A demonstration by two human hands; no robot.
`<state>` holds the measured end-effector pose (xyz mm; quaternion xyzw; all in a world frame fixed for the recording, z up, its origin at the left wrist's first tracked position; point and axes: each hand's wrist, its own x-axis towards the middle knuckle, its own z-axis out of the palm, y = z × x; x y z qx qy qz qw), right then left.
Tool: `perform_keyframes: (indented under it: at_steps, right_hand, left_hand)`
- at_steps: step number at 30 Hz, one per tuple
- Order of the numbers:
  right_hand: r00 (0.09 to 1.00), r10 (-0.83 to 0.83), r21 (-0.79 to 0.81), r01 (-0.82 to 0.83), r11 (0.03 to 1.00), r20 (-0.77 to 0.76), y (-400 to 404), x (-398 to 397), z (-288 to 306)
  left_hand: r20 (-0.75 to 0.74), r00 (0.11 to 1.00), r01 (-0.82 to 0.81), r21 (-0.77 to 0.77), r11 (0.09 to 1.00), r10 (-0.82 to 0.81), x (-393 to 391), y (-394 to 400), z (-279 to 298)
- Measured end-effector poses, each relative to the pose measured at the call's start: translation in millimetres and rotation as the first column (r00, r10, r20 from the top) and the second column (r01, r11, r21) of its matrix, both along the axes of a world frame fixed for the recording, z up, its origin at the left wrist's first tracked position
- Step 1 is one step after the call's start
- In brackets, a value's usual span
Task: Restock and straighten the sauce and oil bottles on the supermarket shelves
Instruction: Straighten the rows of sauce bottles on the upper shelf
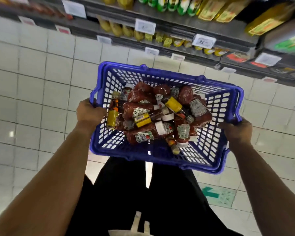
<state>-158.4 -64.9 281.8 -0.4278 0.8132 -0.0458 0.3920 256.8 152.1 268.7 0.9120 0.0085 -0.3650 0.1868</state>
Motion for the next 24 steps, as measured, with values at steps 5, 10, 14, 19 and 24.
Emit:
perform_keyframes:
  at_steps: [5,10,14,19,24]
  right_hand:
    - [0.998,-0.029,0.02,0.028,0.999,0.06,8,41,-28]
    - [0.993,-0.05,0.012,0.049,0.999,0.104,13,92,-47]
    - [0.997,0.03,-0.008,-0.03,1.0,0.076,15,139,-64]
    - [0.992,0.099,0.051,-0.095,0.994,-0.082,20,209,-95]
    - [0.984,0.14,0.166,-0.121,0.979,-0.107,37,270,-146]
  left_hand:
    - [0.055,0.999,0.003,-0.01,1.0,-0.003,47,4,-8]
    - [0.066,0.998,-0.01,-0.018,1.0,0.011,98,5,-24]
    - [0.02,0.999,-0.031,-0.048,0.998,0.032,144,14,-47]
    - [-0.044,0.998,-0.056,-0.056,0.997,0.054,212,35,-90]
    - [-0.024,1.0,0.01,-0.026,1.0,-0.01,282,41,-133]
